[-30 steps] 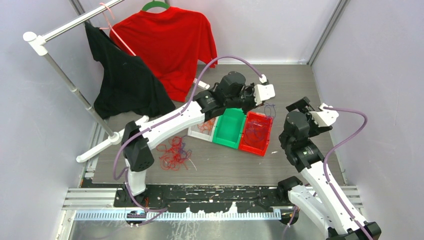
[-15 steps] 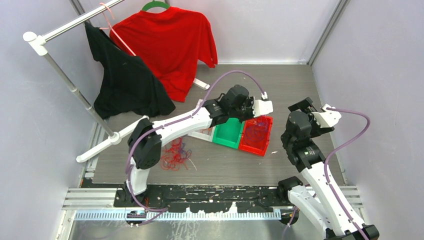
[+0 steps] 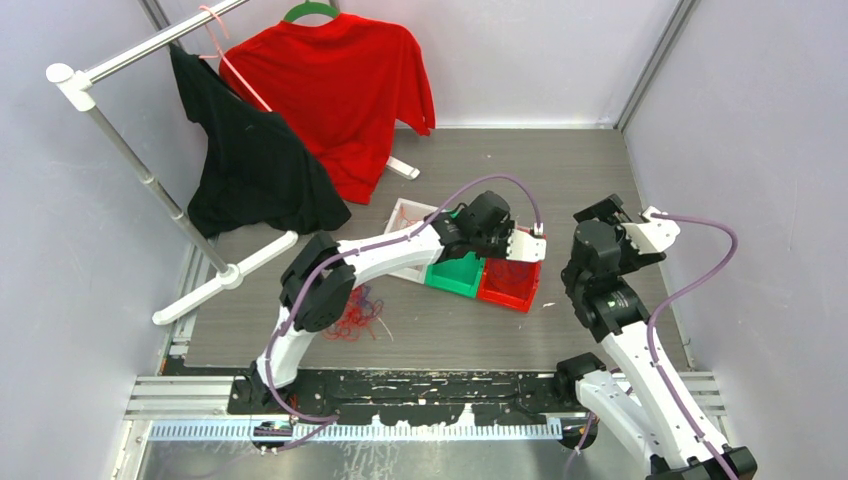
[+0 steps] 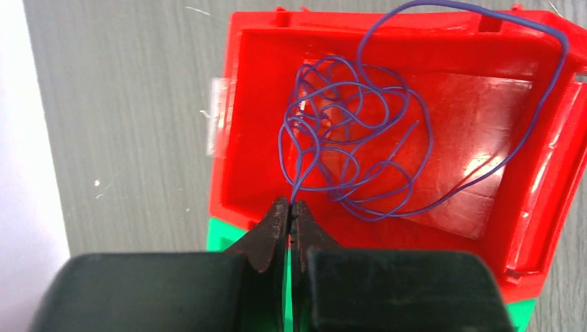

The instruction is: Untangle the cables

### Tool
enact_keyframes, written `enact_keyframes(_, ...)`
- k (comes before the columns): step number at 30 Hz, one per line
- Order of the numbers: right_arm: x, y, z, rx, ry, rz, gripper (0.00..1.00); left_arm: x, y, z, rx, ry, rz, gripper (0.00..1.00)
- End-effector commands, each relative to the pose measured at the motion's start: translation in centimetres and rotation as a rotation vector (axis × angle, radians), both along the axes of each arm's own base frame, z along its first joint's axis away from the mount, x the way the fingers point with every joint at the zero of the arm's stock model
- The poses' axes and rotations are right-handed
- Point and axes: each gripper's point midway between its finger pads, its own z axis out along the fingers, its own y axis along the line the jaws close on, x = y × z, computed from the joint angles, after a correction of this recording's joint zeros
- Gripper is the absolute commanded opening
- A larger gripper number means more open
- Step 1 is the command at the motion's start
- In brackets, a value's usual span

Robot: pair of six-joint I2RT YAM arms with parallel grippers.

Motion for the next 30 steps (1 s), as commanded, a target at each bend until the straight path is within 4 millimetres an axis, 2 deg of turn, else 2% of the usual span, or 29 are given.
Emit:
enact_keyframes(1, 0.0, -0.4, 1.3, 0.022, -0.053, -0.019, 0.94, -1.2, -1.9, 0.3, -0.002, -0.015, -0.085, 0.00)
enact_keyframes(8, -0.2, -0.6, 1.3, 0.021, -0.056, -0.018, 0.94, -2.0, -2.1, -3.1, 0.065, 0.005, -0.114, 0.00)
enact_keyframes(12, -0.4, -0.8, 1.6, 0.026, -0.069, -0.015, 0.94, -2.0, -2.0, -3.5, 0.084, 0.006, -0.115, 0.00)
enact_keyframes(14, -0.5, -0.8, 1.8, 0.025, -0.071, -0.010, 0.94, -2.0, -1.9, -2.8, 0.082, 0.010, -0.112, 0.14)
enact_keyframes(17, -0.4, -0.8, 2.0, 0.025, -0.073, -0.001, 0.94, -2.6, -1.7, -0.7, 0.053, 0.021, -0.128, 0.38)
enact_keyframes(19, -0.2, -0.6, 2.1, 0.028, -0.070, 0.013, 0.94, -3.4, -1.3, 0.8, 0.041, 0.045, -0.147, 0.46)
enact_keyframes(21, 0.2, -0.3, 2.1, 0.029, -0.060, 0.030, 0.94, -4.2, -0.5, 2.3, 0.034, 0.079, -0.166, 0.49)
enact_keyframes(24, 0.7, 0.1, 2.3, 0.023, -0.045, 0.058, 0.95, -4.6, 1.2, 4.7, 0.022, 0.145, -0.167, 0.57)
enact_keyframes(30, 1.9, 1.4, 2.9, 0.024, -0.035, 0.145, 0.98, -5.3, 6.2, 10.3, 0.017, 0.258, -0.160, 0.92)
